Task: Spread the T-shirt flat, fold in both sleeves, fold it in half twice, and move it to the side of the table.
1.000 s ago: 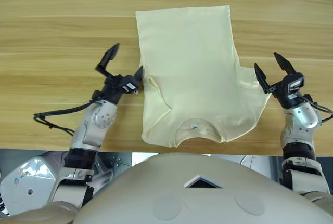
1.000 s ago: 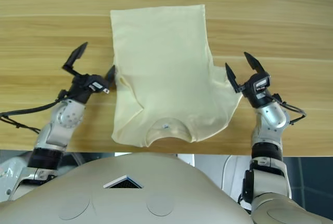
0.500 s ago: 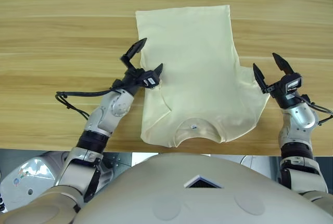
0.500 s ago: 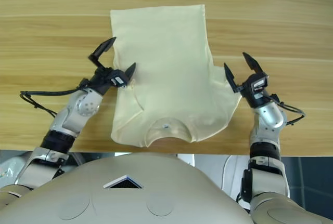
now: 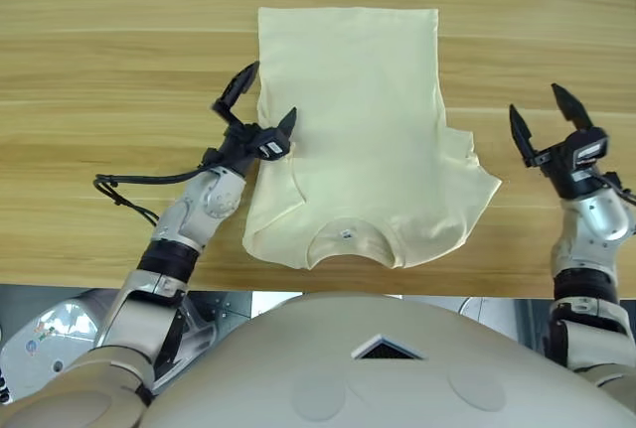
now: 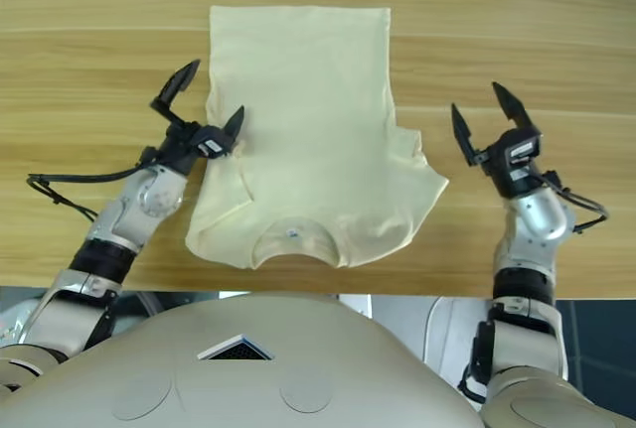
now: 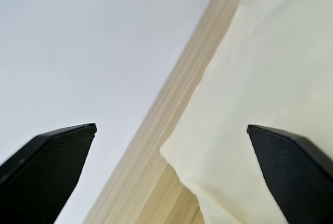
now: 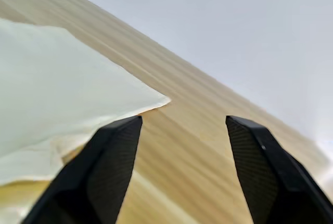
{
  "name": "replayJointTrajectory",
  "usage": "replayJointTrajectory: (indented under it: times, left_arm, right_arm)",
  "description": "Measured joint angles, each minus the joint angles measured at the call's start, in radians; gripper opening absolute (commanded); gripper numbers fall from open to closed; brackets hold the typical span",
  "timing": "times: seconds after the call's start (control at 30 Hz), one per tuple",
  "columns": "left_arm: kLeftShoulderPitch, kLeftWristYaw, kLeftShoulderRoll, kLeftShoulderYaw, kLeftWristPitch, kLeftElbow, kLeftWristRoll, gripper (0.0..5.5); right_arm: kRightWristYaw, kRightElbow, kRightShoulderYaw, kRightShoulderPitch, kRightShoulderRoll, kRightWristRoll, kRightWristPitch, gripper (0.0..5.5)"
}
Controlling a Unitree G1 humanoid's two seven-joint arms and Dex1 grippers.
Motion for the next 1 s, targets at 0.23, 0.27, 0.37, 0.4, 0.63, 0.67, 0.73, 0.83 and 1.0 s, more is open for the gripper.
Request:
replayJointTrajectory:
  times: [0.23, 0.27, 0.37, 0.4, 0.63, 0.67, 0.73, 0.83, 1.0]
  left_arm:
    - [0.045, 0.059, -0.023, 0.093, -0.025, -0.225, -0.035, 5.38]
    - [0.049, 0.074, -0.028, 0.115, -0.025, -0.248, -0.040, 5.38]
    - [0.071, 0.092, -0.039, 0.157, -0.026, -0.304, -0.059, 5.38]
    - [0.075, 0.092, -0.040, 0.165, -0.026, -0.306, -0.059, 5.38]
    - [0.100, 0.091, -0.037, 0.215, -0.022, -0.339, -0.058, 5.38]
    - [0.105, 0.091, -0.037, 0.217, -0.022, -0.340, -0.058, 5.38]
    - [0.106, 0.091, -0.038, 0.219, -0.022, -0.343, -0.057, 5.38]
    - [0.111, 0.090, -0.040, 0.218, -0.021, -0.343, -0.057, 5.38]
    - [0.114, 0.089, -0.047, 0.217, -0.021, -0.343, -0.057, 5.38]
  right_arm:
    - [-0.151, -0.316, -0.246, 0.555, -0.204, -0.667, -0.059, 2.97]
    - [-0.173, -0.374, -0.231, 0.616, -0.178, -0.696, -0.053, 2.97]
    - [-0.248, -0.461, -0.158, 0.608, -0.156, -0.762, -0.014, 2.97]
    - [-0.272, -0.470, -0.129, 0.575, -0.149, -0.790, -0.003, 2.97]
    - [-0.484, -0.536, 0.038, 0.443, -0.154, -1.022, 0.104, 2.97]
    - [-0.508, -0.525, 0.061, 0.426, -0.167, -1.034, 0.112, 2.97]
    - [-0.562, -0.500, 0.097, 0.399, -0.180, -1.054, 0.130, 2.97]
    - [-0.622, -0.468, 0.143, 0.375, -0.208, -1.057, 0.146, 2.97]
    - [-0.712, -0.402, 0.214, 0.323, -0.246, -1.057, 0.171, 2.97]
